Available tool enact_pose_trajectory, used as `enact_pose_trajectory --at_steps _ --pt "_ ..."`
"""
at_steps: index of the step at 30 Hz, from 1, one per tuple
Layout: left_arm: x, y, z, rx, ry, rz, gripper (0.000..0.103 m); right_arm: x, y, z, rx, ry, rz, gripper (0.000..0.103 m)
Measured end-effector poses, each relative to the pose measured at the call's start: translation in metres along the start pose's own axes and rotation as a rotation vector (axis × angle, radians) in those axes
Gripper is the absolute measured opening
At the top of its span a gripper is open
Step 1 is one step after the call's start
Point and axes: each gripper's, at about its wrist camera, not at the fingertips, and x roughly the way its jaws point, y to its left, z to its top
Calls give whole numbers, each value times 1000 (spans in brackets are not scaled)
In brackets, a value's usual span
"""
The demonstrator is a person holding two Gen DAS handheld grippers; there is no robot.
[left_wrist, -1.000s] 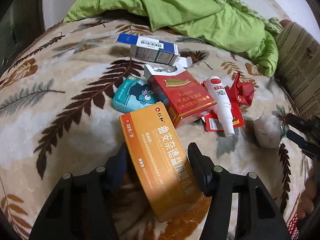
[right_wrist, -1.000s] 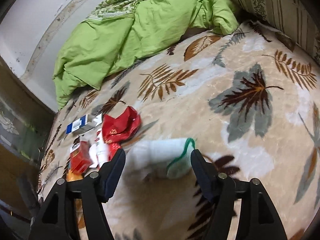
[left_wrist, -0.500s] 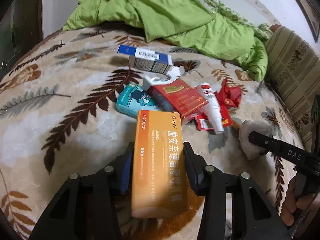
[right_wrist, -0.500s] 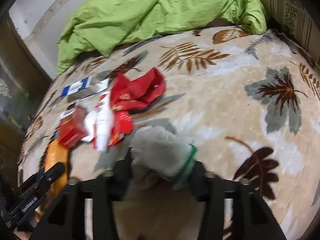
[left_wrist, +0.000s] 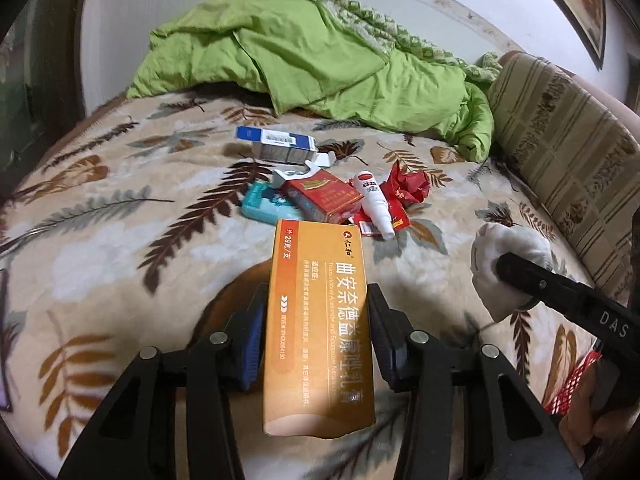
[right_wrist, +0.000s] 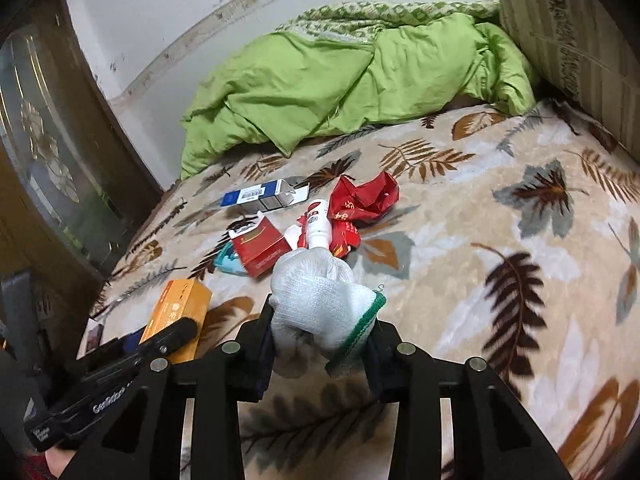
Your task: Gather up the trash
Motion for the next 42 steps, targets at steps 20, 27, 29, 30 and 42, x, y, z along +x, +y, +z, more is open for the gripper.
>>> enact_pose_trajectory --at_steps 20,27,29,30,42 --pt "-4 -1 -16 29 -65 75 45 -10 20 -9 -98 -40 -21 40" --pt "-4 0 -15 29 -69 71 45 -10 19 -9 -86 -36 -28 40" --pt "-4 0 -15 30 -70 71 45 -10 19 -9 -88 -36 -28 40" --pt "-4 0 -15 30 -70 71 45 -10 19 -9 -89 -36 -28 40" --pt "-5 0 -16 32 -70 71 45 -10 19 -9 -88 -36 -26 40"
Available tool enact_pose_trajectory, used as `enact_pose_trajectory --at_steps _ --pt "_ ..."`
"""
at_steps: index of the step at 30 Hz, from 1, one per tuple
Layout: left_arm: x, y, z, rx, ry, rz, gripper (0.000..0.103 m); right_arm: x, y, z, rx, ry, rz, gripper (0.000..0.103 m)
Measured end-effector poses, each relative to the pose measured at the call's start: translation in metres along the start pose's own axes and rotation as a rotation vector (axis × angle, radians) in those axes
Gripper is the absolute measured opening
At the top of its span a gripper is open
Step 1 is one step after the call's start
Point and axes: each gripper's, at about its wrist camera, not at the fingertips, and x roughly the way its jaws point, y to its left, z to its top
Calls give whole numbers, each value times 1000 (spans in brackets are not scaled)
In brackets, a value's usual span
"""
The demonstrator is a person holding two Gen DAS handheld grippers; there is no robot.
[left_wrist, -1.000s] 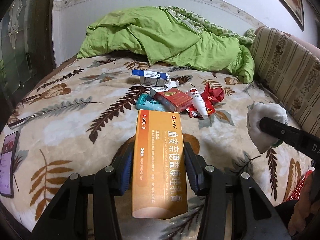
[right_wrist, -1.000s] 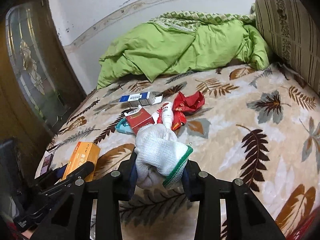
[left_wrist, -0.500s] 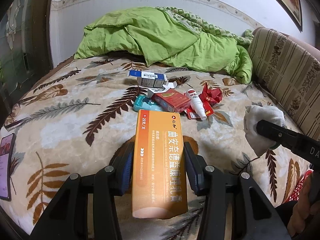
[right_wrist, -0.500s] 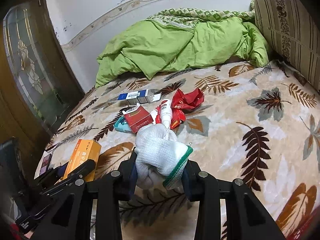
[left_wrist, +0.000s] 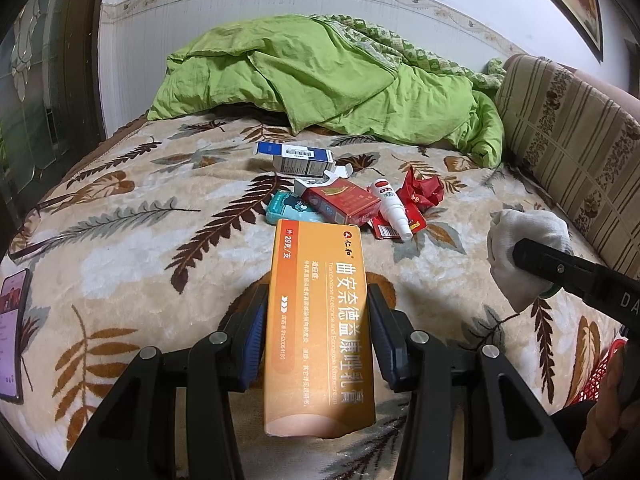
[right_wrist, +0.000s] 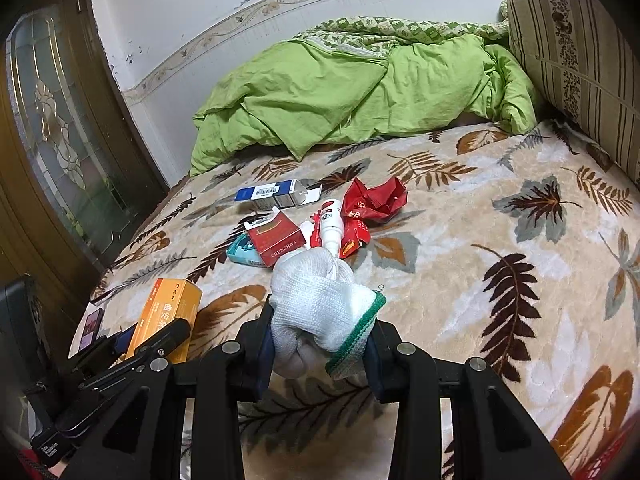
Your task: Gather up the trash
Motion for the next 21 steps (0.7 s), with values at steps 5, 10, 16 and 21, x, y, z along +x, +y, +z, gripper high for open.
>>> enact_pose_trajectory --at_steps 5,10,16,21 --pt "0 -1 1 1 0 0 45 0 0 0 1 0 0 40" --pt "0 -1 1 1 -2 0 45 0 0 0 0 1 0 40" --pt "0 -1 1 2 -1 0 45 0 -1 0 0 0 0 40" --pt "0 -2 1 4 1 0 45 0 0 0 0 0 0 40"
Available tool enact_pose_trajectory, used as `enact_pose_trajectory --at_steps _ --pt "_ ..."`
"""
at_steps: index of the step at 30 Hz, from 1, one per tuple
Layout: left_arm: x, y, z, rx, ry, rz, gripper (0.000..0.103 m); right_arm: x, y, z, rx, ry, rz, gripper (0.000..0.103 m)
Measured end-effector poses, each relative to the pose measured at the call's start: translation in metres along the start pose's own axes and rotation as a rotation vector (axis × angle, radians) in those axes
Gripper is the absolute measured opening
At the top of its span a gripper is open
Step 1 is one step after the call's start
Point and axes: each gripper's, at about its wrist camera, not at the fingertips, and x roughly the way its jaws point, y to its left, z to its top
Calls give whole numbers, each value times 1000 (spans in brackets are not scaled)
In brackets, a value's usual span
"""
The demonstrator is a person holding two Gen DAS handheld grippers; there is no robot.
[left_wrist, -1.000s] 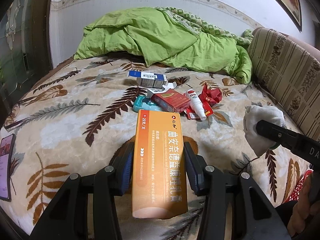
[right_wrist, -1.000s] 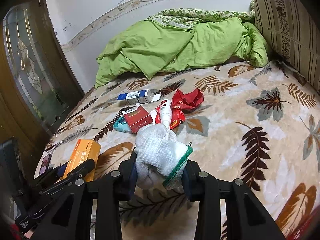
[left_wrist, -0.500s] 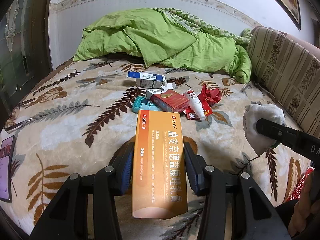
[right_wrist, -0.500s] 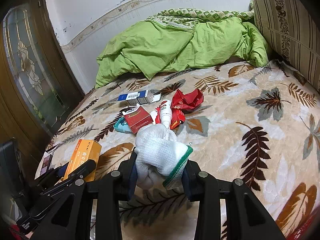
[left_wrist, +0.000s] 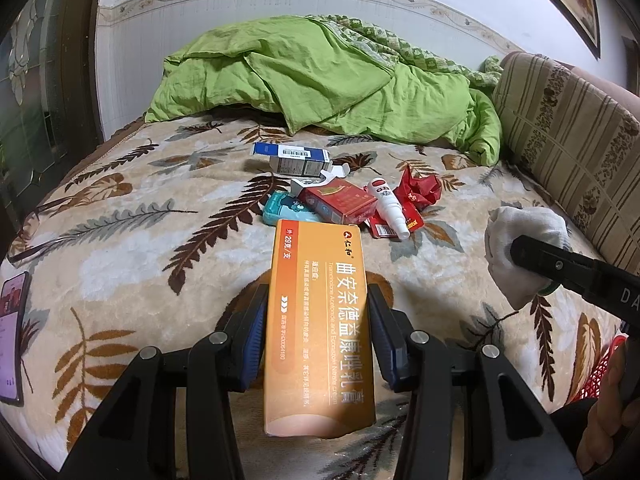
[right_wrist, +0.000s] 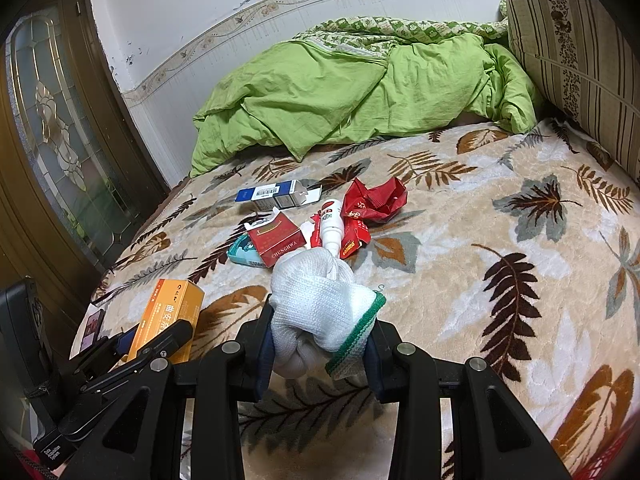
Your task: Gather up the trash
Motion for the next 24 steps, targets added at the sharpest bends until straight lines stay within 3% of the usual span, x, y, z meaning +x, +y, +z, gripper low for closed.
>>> enact_pose_trajectory --at_steps 24 --pt "0 -1 -1 2 0 0 45 0 0 0 -1 -1 0 40"
